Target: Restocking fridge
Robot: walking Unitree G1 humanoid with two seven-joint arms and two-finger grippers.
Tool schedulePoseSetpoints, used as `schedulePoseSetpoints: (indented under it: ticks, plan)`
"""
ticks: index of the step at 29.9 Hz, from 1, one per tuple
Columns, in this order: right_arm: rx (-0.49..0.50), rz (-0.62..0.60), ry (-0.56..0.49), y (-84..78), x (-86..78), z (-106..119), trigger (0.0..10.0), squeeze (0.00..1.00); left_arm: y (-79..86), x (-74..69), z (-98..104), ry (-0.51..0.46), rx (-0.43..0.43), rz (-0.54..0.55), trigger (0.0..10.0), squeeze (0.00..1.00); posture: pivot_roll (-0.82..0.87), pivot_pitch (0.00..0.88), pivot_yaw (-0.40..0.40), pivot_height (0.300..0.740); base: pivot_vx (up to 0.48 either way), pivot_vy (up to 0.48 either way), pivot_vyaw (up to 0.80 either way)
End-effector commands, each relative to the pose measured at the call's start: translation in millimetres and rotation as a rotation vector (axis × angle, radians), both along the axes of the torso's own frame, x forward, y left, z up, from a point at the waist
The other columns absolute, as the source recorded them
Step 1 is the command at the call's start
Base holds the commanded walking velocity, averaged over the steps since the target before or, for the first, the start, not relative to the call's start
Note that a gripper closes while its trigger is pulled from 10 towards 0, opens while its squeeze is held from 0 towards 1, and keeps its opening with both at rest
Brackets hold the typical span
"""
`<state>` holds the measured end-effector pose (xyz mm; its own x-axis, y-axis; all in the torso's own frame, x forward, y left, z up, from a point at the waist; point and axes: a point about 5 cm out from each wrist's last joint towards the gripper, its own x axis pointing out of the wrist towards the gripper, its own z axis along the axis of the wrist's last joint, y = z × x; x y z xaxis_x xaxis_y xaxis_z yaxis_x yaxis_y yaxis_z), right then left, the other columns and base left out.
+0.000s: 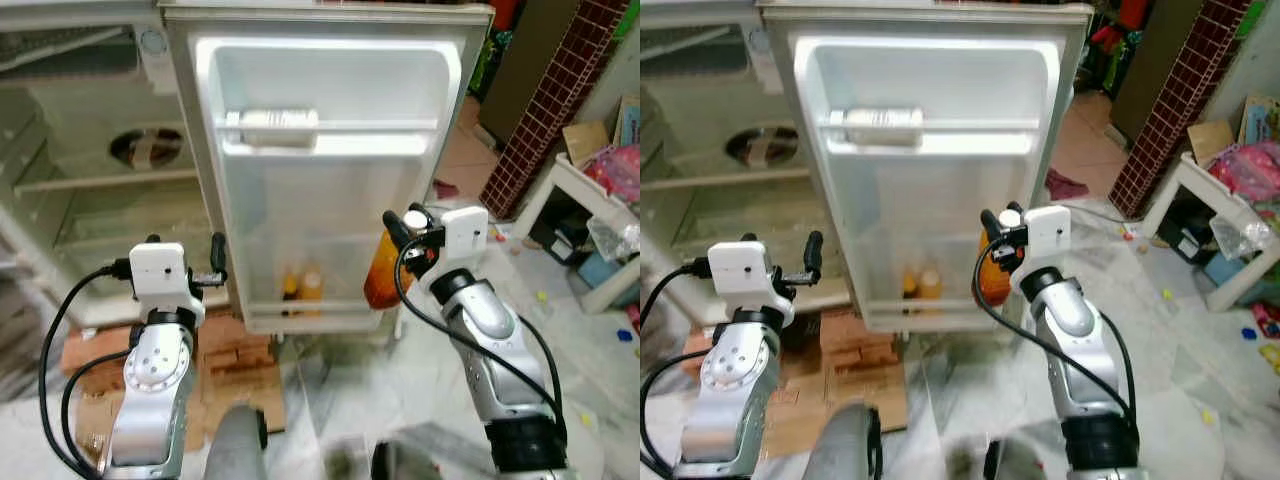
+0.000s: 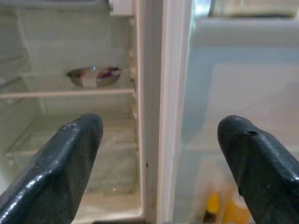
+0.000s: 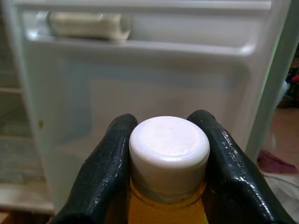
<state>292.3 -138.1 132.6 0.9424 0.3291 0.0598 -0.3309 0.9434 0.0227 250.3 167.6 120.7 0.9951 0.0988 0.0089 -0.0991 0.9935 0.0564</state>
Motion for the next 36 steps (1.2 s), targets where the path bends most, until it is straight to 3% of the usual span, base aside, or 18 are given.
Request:
schedulePoseSetpoints:
  ticks: [1, 16, 31, 36]
  plan:
    - [0.014, -0.001, -0.036, -1.5, 2.8, 8, 10.0, 0.0, 2.9, 3.1, 4, -0.008, 0.004, 0.018, 10.0, 0.0, 0.05, 0.0, -0.041, 0.622, 0.0, 0.0, 0.0]
    - [-0.008, 0.038, -0.072, 5.2, 5.1, 12, 10.0, 0.0, 11.2, 2.6, 1, 0.015, 0.024, 0.083, 10.0, 0.0, 0.05, 0.0, -0.036, 0.622, 0.0, 0.0, 0.0]
    - [-0.029, 0.072, -0.104, 12.5, 4.7, 14, 10.0, 0.0, 10.8, 1.9, 0, 0.016, 0.021, 0.088, 10.0, 0.0, 0.05, 0.0, -0.035, 0.622, 0.369, 0.0, 0.0]
    - [-0.036, 0.082, -0.109, 13.7, 4.1, 14, 10.0, 0.0, 10.0, 2.0, -1, 0.019, 0.018, 0.087, 10.0, 0.0, 0.05, 0.0, -0.032, 0.622, 0.31, 0.365, 0.0]
